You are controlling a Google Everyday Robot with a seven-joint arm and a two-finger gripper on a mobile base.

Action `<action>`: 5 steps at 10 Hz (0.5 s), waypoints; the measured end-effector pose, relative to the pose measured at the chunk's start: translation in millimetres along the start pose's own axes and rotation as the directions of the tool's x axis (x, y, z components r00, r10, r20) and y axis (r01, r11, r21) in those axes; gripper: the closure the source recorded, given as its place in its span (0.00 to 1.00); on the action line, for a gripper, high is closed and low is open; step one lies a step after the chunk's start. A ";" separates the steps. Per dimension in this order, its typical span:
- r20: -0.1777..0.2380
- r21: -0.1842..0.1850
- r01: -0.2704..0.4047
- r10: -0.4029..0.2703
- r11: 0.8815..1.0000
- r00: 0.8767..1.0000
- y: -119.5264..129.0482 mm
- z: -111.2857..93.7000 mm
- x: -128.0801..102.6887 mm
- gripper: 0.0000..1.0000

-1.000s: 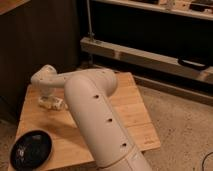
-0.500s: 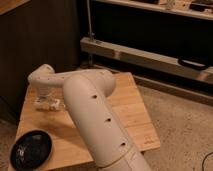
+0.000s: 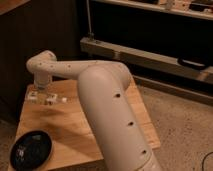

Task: Place the bottle in the ceramic bowl

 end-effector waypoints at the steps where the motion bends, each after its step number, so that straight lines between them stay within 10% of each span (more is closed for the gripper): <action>1: 0.037 -0.027 0.019 -0.018 0.999 0.999 15.8 -15.9 -6.4 1.00; 5: 0.171 -0.154 0.128 -0.101 0.980 0.980 104.7 -46.3 -38.7 1.00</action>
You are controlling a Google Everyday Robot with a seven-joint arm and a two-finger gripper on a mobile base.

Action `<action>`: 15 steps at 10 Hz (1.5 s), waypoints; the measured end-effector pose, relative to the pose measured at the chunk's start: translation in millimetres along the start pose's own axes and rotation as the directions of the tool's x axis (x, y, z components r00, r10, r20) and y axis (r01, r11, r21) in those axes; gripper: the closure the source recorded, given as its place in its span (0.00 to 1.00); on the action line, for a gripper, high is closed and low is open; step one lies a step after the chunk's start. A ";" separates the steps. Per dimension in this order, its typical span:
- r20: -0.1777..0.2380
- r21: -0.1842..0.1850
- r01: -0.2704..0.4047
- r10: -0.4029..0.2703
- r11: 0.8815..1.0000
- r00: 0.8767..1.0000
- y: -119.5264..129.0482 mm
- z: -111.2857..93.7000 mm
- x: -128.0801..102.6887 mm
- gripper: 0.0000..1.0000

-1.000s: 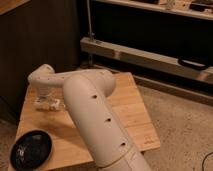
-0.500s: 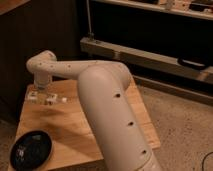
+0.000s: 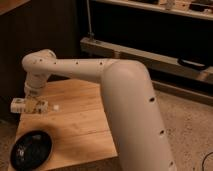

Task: Place the bottle in the ceramic bowl

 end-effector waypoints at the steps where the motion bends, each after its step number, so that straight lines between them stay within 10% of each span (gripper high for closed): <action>1: 0.024 -0.032 0.026 -0.025 0.999 0.999 19.0 -2.1 -9.4 1.00; 4: 0.059 -0.134 0.124 -0.117 0.983 0.991 73.9 -5.4 -33.0 1.00; 15: 0.077 -0.154 0.148 -0.137 0.977 0.988 92.5 6.3 -53.9 1.00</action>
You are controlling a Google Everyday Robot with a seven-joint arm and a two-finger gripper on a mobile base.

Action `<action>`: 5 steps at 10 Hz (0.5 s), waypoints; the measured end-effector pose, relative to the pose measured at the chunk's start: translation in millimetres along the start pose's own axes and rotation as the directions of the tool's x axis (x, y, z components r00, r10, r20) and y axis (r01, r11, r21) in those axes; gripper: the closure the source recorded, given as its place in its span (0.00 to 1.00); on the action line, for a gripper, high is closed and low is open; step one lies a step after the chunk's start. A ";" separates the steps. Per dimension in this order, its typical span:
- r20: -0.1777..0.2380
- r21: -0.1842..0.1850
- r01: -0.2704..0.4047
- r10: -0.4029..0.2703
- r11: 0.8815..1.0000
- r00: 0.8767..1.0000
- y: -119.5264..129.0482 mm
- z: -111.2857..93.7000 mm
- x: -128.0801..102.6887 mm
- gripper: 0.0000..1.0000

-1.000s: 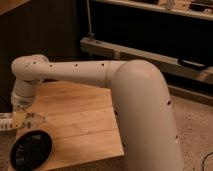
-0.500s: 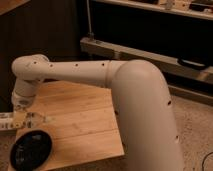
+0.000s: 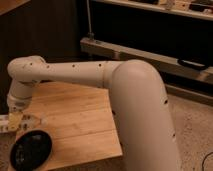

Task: Place the bottle in the ceramic bowl

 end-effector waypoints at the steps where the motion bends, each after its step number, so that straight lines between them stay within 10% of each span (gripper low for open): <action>1: 0.001 -0.010 0.008 -0.008 1.000 1.000 10.3 9.4 -11.3 1.00; 5: 0.001 -0.061 0.041 -0.041 0.997 0.999 56.8 50.9 -43.8 1.00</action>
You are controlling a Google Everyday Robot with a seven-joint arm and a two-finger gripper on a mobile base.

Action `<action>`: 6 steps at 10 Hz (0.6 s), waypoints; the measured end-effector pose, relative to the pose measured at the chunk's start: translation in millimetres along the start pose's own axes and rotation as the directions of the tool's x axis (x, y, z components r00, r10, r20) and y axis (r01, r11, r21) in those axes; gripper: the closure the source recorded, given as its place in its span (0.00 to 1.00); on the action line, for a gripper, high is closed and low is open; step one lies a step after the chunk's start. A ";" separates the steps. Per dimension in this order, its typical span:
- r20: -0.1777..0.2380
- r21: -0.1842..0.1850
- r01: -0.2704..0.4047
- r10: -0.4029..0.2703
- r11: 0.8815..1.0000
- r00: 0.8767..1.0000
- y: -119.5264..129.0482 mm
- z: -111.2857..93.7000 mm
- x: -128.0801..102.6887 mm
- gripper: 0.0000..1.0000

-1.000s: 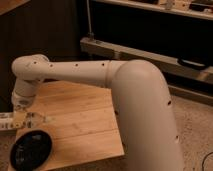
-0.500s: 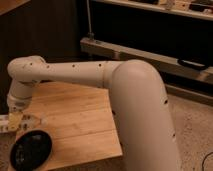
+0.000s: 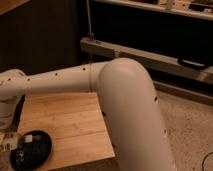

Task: Place the bottle in the ceramic bowl

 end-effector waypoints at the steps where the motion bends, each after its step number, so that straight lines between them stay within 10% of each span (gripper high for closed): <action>1: 0.002 -0.008 -0.002 0.002 1.000 1.000 6.1 10.3 3.5 1.00; 6: 0.060 -0.003 -0.041 0.041 0.999 0.997 25.1 46.4 41.9 1.00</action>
